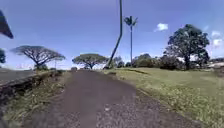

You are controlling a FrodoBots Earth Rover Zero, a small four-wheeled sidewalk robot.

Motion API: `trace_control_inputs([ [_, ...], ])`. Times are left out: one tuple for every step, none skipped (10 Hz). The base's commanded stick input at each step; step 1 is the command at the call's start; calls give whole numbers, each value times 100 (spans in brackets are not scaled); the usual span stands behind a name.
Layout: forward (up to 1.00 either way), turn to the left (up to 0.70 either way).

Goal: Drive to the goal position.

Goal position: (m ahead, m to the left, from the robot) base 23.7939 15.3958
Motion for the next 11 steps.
trace_control_inputs([
  [100, 40],
  [100, 40],
  [100, 20],
  [100, 0],
  [100, 0],
  [100, 0],
  [100, 0],
  [100, 0],
  [100, 0],
  [100, 0],
  [100, 0],
])
